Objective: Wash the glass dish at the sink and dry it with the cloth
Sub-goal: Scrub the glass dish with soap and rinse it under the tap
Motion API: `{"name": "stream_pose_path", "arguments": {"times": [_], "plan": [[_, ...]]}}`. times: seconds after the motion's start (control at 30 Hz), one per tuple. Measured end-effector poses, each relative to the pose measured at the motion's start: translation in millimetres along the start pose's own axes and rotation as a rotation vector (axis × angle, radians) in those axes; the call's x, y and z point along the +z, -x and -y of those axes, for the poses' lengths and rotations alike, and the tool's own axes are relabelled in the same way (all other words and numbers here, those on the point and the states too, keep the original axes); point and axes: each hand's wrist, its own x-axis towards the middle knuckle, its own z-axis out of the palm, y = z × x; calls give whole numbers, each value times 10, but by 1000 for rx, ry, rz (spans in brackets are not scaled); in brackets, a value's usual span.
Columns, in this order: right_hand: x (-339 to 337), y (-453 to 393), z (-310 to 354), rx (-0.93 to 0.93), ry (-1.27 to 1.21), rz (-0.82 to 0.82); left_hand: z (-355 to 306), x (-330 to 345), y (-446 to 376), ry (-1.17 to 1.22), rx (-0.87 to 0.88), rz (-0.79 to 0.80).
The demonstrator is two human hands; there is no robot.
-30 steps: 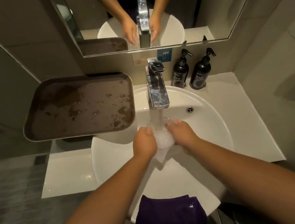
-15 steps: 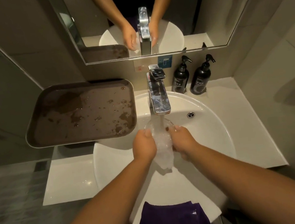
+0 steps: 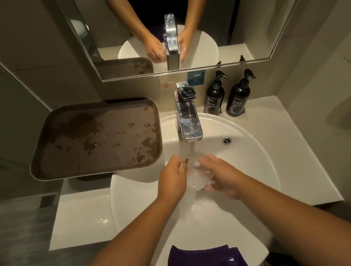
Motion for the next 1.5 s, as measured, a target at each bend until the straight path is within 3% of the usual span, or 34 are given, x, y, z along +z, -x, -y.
{"name": "stream_pose_path", "arguments": {"times": [0.13,0.27,0.37,0.47,0.53,0.6,0.67,0.73,0.8,0.9,0.97,1.07,1.17,1.27,1.33,1.4,1.5], "plan": [[-48,-39,-40,215,-310,146,7,-82,65,-83,178,-22],[60,-90,9,163,-416,41,85,-139,100,-106,316,64],[68,-137,30,-31,-433,20,-79,-148,223,298,-12,251],[-5,-153,83,-152,-198,4,-59,-158,232,910,-327,317],[-57,-170,92,-163,-57,57,-91,-216,173,1304,-437,359],[-61,-168,128,-161,-8,165,-180,-207,143,1248,-513,296],[-23,-119,195,-157,29,277,-194,-93,112,1009,-611,141],[-10,-125,198,-160,112,332,-159,-19,63,771,-588,-29],[28,-165,149,-168,271,213,-122,12,26,562,-455,-109],[131,-234,91,-154,411,-155,-166,39,52,362,-332,-137],[174,-258,110,-163,466,-286,-144,53,40,417,-362,-39],[160,-320,134,-119,566,-290,-104,22,-13,479,-435,122],[183,-348,173,-77,423,-293,-179,47,11,693,-471,-7],[292,-323,121,14,-13,-338,-271,141,67,922,-548,-205],[347,-305,25,30,-184,-373,-244,181,78,1009,-619,-257],[330,-279,-10,10,-84,-379,-185,154,88,970,-620,-186],[232,-256,105,-40,262,-289,-80,-1,31,677,-479,77]]}}
